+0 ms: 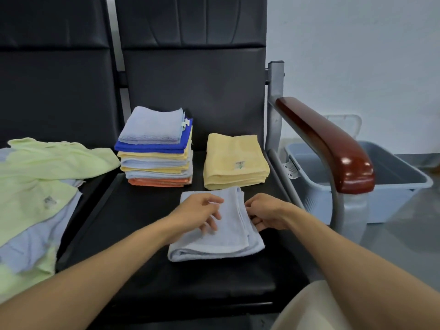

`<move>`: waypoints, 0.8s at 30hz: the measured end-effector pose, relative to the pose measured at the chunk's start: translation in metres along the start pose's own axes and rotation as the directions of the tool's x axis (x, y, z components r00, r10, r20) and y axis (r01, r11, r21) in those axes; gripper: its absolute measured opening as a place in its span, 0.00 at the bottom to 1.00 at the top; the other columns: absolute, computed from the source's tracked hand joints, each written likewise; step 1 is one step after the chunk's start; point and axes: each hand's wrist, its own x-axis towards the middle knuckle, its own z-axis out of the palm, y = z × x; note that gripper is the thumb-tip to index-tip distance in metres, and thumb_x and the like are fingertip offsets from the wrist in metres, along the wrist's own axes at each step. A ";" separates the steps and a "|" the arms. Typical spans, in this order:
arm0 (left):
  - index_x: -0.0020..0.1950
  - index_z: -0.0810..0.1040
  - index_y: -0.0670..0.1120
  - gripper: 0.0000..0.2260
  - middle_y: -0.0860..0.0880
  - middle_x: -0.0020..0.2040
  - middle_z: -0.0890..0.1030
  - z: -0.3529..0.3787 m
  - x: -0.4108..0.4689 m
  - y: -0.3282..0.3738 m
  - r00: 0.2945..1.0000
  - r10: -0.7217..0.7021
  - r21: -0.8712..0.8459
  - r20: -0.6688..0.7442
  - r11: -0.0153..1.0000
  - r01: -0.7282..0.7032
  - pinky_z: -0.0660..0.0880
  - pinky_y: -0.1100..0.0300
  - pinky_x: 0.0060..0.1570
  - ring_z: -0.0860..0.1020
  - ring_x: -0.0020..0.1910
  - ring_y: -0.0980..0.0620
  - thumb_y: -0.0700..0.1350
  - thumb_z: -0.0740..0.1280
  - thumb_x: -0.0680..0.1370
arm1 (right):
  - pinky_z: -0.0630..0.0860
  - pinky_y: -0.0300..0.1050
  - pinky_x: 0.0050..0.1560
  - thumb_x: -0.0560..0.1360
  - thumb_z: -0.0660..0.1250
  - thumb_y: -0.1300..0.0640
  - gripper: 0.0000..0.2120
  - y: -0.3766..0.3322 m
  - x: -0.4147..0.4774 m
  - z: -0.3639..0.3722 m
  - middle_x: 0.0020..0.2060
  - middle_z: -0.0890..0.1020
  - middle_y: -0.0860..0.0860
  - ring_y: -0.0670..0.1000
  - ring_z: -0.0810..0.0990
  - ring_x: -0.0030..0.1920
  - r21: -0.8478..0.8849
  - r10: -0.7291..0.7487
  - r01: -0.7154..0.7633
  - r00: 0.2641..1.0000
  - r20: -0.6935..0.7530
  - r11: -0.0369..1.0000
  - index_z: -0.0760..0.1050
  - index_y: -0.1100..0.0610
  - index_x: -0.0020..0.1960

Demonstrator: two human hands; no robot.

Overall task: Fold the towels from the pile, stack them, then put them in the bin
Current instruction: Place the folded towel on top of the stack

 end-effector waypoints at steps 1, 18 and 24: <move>0.58 0.78 0.50 0.10 0.49 0.46 0.82 -0.011 -0.003 -0.007 0.997 0.051 0.128 -0.065 0.991 -0.042 0.77 0.61 0.38 0.81 0.38 0.54 0.41 0.61 0.81 | 0.81 0.52 0.49 0.81 0.54 0.62 0.16 -0.003 0.000 0.003 0.45 0.81 0.59 0.56 0.80 0.43 -0.028 -0.003 0.003 0.999 -0.032 1.000 0.78 0.67 0.56; 0.70 0.69 0.48 0.17 0.49 0.66 0.73 -0.048 -0.017 -0.037 0.987 -0.071 0.453 -0.146 0.882 0.130 0.73 0.57 0.57 0.74 0.61 0.50 0.47 0.58 0.81 | 0.62 0.41 0.36 0.84 0.51 0.52 0.12 -0.053 -0.015 0.055 0.42 0.73 0.51 0.46 0.68 0.36 -0.628 -0.513 0.322 0.846 -0.146 0.709 0.65 0.60 0.57; 0.60 0.74 0.42 0.17 0.47 0.55 0.80 -0.044 -0.016 -0.041 0.950 -0.217 -0.210 -0.225 0.963 0.171 0.73 0.57 0.45 0.77 0.48 0.50 0.53 0.57 0.80 | 0.75 0.41 0.46 0.83 0.54 0.51 0.09 -0.077 -0.033 0.062 0.46 0.78 0.48 0.47 0.78 0.46 -0.040 -0.578 0.591 0.770 -0.271 0.806 0.70 0.53 0.54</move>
